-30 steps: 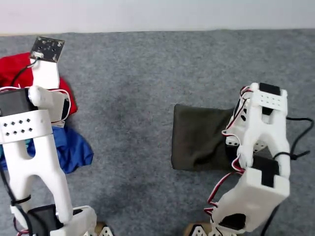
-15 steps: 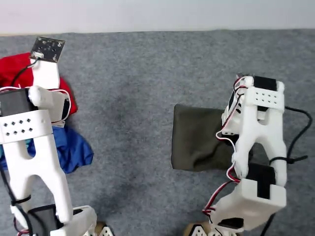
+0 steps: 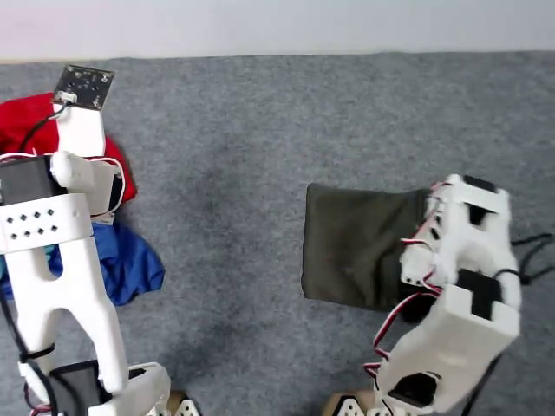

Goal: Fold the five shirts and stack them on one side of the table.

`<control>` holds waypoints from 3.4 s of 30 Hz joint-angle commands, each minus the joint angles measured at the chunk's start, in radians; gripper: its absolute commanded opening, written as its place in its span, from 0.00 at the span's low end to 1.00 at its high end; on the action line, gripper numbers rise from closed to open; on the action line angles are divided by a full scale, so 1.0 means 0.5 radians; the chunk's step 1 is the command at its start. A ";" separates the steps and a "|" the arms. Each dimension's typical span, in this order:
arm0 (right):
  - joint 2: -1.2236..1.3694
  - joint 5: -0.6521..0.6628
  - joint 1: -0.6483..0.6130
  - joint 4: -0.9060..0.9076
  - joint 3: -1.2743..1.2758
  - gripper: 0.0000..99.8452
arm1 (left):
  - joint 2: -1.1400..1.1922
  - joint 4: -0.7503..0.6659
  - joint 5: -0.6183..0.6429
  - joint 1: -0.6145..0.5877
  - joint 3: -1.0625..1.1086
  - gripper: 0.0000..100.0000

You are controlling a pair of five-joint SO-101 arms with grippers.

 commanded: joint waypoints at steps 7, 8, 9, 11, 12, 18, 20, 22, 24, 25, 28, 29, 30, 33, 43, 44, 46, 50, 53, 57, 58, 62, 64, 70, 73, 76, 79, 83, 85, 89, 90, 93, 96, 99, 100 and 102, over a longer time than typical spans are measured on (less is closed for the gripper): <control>-0.769 -0.003 -0.094 -0.112 0.003 0.01 | -0.074 0.003 -0.003 0.003 -0.008 0.00; -0.818 -0.006 -0.130 -0.189 0.009 0.01 | -0.074 0.003 -0.003 0.003 -0.008 0.00; -0.845 -0.006 -0.161 -0.272 0.012 0.01 | -0.074 0.003 -0.003 0.003 -0.008 0.00; -0.852 -0.006 -0.198 -0.459 0.012 0.01 | -0.077 0.000 -0.003 0.003 -0.008 0.00; -0.845 -0.006 -0.207 -0.563 0.018 0.01 | -0.077 0.000 0.000 0.003 -0.008 0.00; -0.628 -0.003 -0.204 -1.134 0.043 0.01 | -0.080 0.021 0.000 -0.003 -0.008 0.00; -0.505 -0.003 -0.210 -1.281 0.034 0.01 | -0.080 0.025 0.000 0.000 -0.008 0.00; -0.382 0.006 -0.213 -1.419 0.009 0.01 | -0.080 0.018 0.000 0.000 -0.008 0.00; -0.259 0.006 -0.213 -1.530 -0.055 0.01 | -0.080 0.012 0.000 0.000 -0.008 0.00; -0.192 0.009 -0.213 -1.570 -0.104 0.01 | -0.080 0.009 0.000 0.000 -0.008 0.00; 0.005 0.009 -0.213 -1.591 -0.319 0.01 | -0.080 0.009 0.000 -0.003 -0.008 0.00; 0.075 0.009 -0.210 -1.585 -0.402 0.01 | -0.080 0.009 0.000 -0.009 -0.008 0.00; 0.143 0.009 -0.201 -1.585 -0.482 0.01 | -0.080 0.009 -0.003 -0.009 -0.008 0.00; 0.287 0.012 -0.167 -1.545 -0.690 0.01 | -0.080 0.009 -0.009 -0.012 -0.008 0.00; 0.339 0.009 -0.204 -0.710 -1.243 0.01 | -0.064 -0.046 -0.012 0.003 -0.008 0.00; 0.339 0.003 -0.222 -0.615 -1.304 0.01 | -0.064 -0.061 -0.012 0.003 -0.008 0.00; 0.339 0.000 -0.284 -0.480 -1.424 0.01 | -0.064 -0.077 -0.012 0.003 -0.008 0.00; 0.342 -0.003 -0.419 -0.459 -1.590 0.01 | -0.064 -0.077 -0.009 0.003 -0.011 0.00; 0.361 0.000 -0.489 -0.591 -1.636 0.01 | -0.064 -0.077 -0.009 0.003 -0.011 0.00; 0.465 0.009 -0.489 -0.818 -1.599 0.01 | -0.064 -0.074 -0.006 0.003 -0.011 0.00; 0.517 0.009 -0.468 -0.839 -1.599 0.01 | -0.064 -0.071 -0.006 0.003 -0.011 0.00; 0.723 0.009 -0.345 -0.904 -1.602 0.01 | -0.071 -0.064 -0.006 -0.003 -0.011 0.00; 0.790 0.009 -0.281 -0.947 -1.602 0.01 | -0.074 -0.064 -0.006 -0.006 -0.011 0.00; 0.756 0.009 -0.262 -0.987 -1.626 0.01 | -0.064 -0.064 -0.003 0.000 -0.011 0.00; 0.631 0.009 -0.315 -0.984 -1.645 0.01 | -0.077 -0.064 -0.003 0.003 -0.011 0.00; 0.471 0.009 -0.385 -0.959 -1.645 0.01 | -0.077 -0.064 -0.003 0.003 -0.011 0.00; 0.311 0.000 -0.471 -0.842 -1.645 0.01 | -0.080 -0.064 -0.003 0.003 -0.011 0.00; 0.133 -0.003 -0.532 -0.606 -1.645 0.01 | -0.080 -0.064 0.000 0.003 -0.020 0.00; 0.063 -0.003 -0.526 -0.483 -1.645 0.01 | -0.080 -0.068 0.000 0.003 -0.020 0.00; -0.020 -0.003 -0.480 -0.219 -1.645 0.01 | -0.080 -0.071 0.003 0.003 -0.020 0.00; -0.035 -0.003 -0.465 -0.152 -1.645 0.01 | -0.080 -0.064 0.003 0.003 -0.020 0.00; -0.060 -0.003 -0.410 0.051 -1.645 0.01 | -0.080 -0.061 0.006 0.003 -0.020 0.00; -0.097 -0.003 -0.315 0.091 -1.596 0.01 | -0.083 -0.058 0.114 0.003 -0.044 0.00; -0.180 -0.003 -0.226 0.091 -1.455 0.01 | -0.083 0.000 0.181 0.003 -0.103 0.00; -0.216 -0.003 -0.213 0.094 -1.378 0.01 | -0.083 0.009 0.190 0.015 -0.118 0.00; -0.308 -0.006 -0.192 0.094 -1.172 0.01 | -0.083 0.034 0.199 0.043 -0.133 0.00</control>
